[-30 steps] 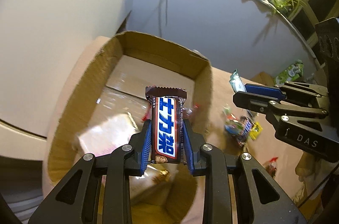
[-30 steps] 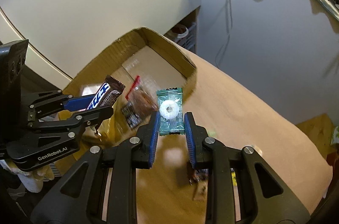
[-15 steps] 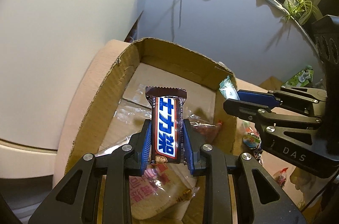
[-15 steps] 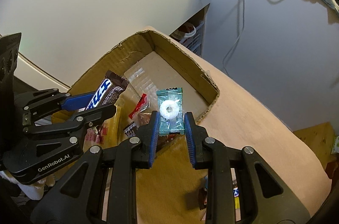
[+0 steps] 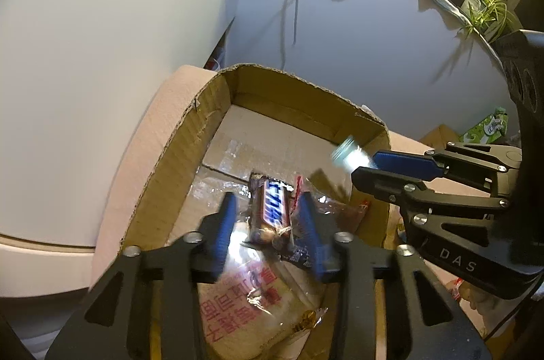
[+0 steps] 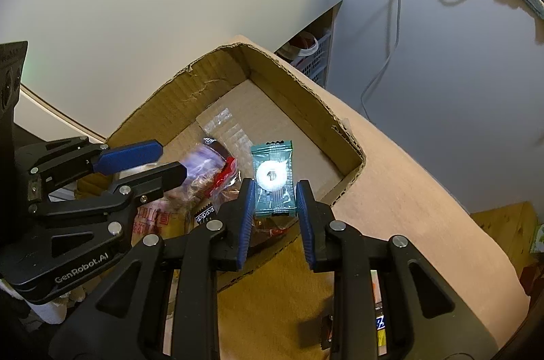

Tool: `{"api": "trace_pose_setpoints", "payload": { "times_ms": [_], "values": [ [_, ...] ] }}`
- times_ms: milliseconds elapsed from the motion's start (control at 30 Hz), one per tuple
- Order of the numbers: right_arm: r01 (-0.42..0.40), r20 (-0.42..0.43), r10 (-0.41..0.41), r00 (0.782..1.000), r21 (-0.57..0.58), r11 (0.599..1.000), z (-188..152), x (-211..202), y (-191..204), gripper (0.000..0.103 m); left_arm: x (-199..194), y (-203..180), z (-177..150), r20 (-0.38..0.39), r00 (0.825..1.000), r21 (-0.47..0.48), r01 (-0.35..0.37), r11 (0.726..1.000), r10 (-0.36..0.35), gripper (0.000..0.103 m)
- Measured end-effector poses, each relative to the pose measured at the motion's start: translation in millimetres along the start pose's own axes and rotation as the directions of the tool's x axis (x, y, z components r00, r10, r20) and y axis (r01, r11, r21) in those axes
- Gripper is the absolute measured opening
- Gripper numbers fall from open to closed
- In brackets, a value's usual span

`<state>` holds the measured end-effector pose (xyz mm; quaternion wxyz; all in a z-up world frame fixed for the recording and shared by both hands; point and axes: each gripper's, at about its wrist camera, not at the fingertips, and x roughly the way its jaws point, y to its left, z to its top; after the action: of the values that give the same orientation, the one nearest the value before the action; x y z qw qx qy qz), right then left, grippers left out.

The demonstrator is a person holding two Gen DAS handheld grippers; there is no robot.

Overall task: Organize snacks
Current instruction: 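Carry the Snickers bar and green mint into the box and release both, then grasp a second Snickers bar with the left tool while the right tool grasps the red-wrapped candy pack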

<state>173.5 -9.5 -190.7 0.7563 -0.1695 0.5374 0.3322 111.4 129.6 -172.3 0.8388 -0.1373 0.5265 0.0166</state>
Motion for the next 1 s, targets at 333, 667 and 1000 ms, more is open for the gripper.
{"api": "trace_pose_setpoints", "payload": {
  "times_ms": [333,667,1000],
  "values": [
    [0.025,0.016,-0.025,1.0,-0.002,1.0,1.9,-3.3,-4.4,0.05,1.2,2.8,3.3,0.002,1.0,-0.007,-0.009,1.0,0.009,0.039],
    [0.025,0.037,-0.026,0.999,0.031,0.999,-13.0,-23.3,-20.1,0.051,-8.5,-11.0,1.2,0.016,1.0,0.022,0.012,1.0,-0.013,0.039],
    [0.05,0.057,-0.056,0.997,0.091,0.995,-65.8,-72.4,-55.9,0.052,-16.5,-56.3,-12.0,0.005,0.995,0.103,0.097,0.99,-0.098,0.039]
  ]
}}
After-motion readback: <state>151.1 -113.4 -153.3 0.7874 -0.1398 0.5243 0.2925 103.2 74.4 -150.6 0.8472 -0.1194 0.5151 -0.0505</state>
